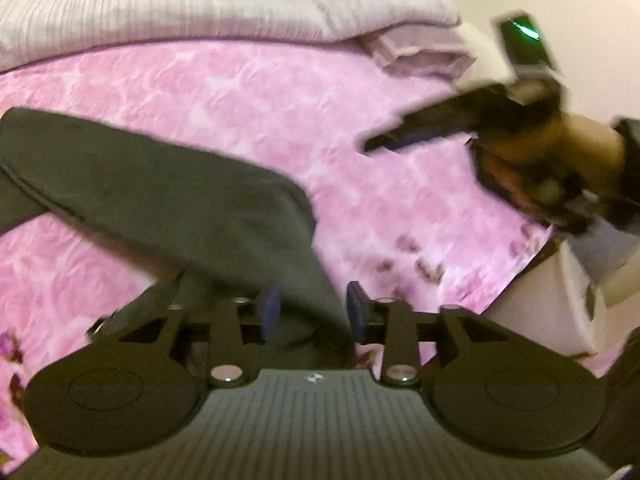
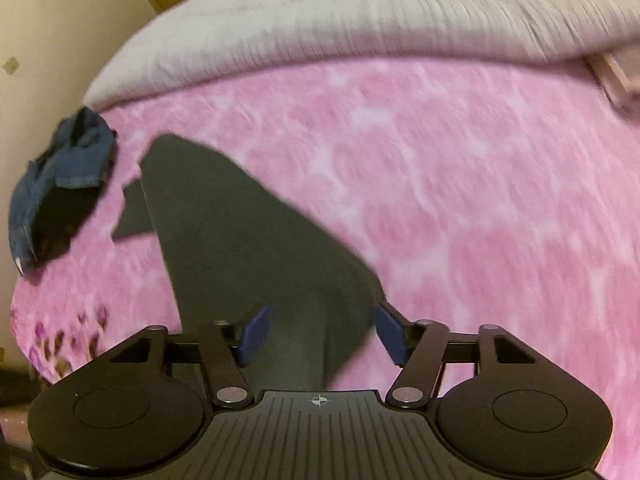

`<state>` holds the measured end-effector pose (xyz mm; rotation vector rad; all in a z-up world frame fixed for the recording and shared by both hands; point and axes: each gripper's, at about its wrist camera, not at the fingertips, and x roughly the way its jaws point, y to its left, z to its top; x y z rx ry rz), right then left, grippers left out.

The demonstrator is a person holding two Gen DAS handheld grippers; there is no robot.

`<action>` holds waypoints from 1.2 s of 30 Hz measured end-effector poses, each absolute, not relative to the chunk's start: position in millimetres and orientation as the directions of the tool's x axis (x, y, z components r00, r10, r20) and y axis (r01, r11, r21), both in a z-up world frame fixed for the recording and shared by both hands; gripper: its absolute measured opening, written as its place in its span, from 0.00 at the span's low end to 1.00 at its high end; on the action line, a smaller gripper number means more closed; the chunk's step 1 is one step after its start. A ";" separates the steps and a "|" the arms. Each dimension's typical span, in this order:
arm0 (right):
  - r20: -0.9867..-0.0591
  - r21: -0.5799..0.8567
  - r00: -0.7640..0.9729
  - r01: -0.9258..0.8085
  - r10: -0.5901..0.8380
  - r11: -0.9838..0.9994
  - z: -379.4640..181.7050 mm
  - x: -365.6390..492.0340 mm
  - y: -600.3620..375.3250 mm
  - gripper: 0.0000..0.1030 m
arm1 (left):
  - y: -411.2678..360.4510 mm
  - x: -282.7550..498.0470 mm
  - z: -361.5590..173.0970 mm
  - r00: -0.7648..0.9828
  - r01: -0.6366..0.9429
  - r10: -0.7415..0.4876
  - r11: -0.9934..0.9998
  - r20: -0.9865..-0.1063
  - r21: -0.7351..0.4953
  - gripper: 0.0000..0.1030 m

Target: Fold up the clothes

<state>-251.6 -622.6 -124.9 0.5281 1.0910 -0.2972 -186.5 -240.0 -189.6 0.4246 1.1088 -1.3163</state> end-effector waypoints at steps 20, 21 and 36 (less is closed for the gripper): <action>-0.739 0.490 0.669 0.445 0.086 0.749 -289.8 -348.8 -501.0 0.43 | -154.6 -123.4 -331.9 -0.065 0.997 -0.652 -0.019 -0.755 -0.070 0.59; -0.717 0.509 0.691 0.424 0.096 0.749 -293.8 -352.1 -504.4 0.36 | -153.3 -129.1 -336.2 -0.053 0.998 -0.667 -0.019 -0.743 -0.054 0.61; -0.509 0.535 0.860 0.281 0.038 0.797 -307.4 -394.9 -500.0 0.17 | -106.0 -256.7 -321.5 0.007 0.923 -0.812 -0.219 -0.583 0.316 0.71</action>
